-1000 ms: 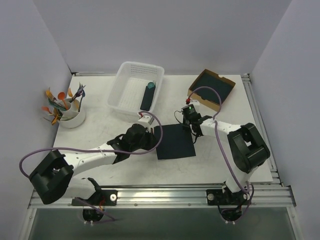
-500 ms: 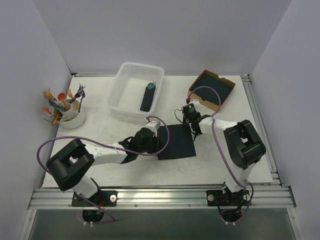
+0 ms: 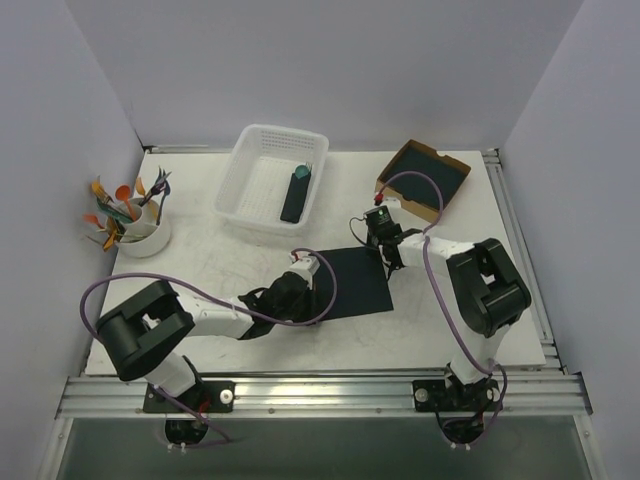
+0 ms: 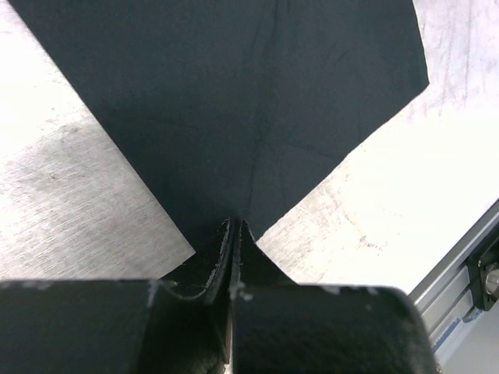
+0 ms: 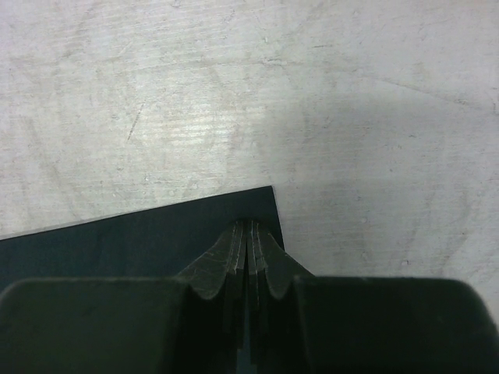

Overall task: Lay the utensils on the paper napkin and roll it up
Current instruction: Adjust the napkin at the center of the board.

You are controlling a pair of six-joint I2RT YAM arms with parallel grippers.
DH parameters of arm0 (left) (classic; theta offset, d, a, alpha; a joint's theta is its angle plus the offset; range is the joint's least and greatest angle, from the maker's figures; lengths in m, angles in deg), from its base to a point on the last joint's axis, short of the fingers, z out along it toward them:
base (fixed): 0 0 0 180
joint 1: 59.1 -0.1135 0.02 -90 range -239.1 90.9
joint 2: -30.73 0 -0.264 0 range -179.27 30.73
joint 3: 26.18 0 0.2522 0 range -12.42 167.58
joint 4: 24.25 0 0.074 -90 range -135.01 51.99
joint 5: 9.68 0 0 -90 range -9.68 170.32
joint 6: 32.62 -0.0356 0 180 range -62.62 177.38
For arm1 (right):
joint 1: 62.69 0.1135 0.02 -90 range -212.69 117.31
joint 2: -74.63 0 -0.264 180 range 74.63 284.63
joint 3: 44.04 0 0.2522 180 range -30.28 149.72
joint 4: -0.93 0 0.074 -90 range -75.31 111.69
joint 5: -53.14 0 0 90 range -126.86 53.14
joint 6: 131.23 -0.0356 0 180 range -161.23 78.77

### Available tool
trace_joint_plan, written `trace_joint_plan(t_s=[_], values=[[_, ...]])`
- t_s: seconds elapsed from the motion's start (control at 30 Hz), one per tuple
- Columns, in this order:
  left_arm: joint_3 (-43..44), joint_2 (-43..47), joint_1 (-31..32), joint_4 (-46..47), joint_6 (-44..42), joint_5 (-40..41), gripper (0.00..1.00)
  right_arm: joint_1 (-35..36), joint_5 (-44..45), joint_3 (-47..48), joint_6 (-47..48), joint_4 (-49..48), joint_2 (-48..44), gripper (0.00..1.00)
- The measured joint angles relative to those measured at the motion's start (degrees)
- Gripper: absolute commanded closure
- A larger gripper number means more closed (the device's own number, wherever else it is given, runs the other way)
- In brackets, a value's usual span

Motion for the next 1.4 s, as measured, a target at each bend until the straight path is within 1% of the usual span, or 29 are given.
trace_joint_plan(t_s=[0.17,0.43,0.53,0.67,0.8,0.9,1.13,1.27,1.4], values=[[0.04,1.60,0.13,-2.89,0.07,2.27,0.98,0.00,0.79,-0.61,-1.29,-0.48,-0.24,1.00],[1.18,7.08,-0.46,-16.35,-0.94,4.20,0.98,-0.13,3.41,-5.73,-4.42,0.15,-4.68,1.00],[1.79,7.72,-1.97,-19.98,-1.46,3.85,0.98,-0.28,3.76,-6.97,-6.19,2.14,-6.45,1.00],[2.08,7.87,-5.62,-21.27,-2.01,1.97,0.98,0.59,5.11,-8.90,-9.62,3.45,-8.26,1.00],[2.19,7.85,-8.50,-21.55,-2.08,0.94,0.98,4.24,8.79,-11.06,-15.17,5.53,-10.49,1.00],[2.19,8.50,-8.63,-22.49,-2.10,0.98,0.98,9.09,12.31,-12.31,-21.16,8.76,-12.17,1.00],[3.19,15.61,-8.44,-29.33,-1.86,3.91,0.97,18.91,18.03,-15.26,-38.14,16.59,-16.04,1.00],[4.28,20.39,-7.93,-33.83,-1.31,6.45,0.96,21.64,20.09,-15.34,-44.13,19.43,-16.46,1.00],[4.35,23.08,-6.86,-35.95,0.15,7.26,0.96,22.25,21.44,-15.34,-47.76,21.51,-16.46,1.00]])
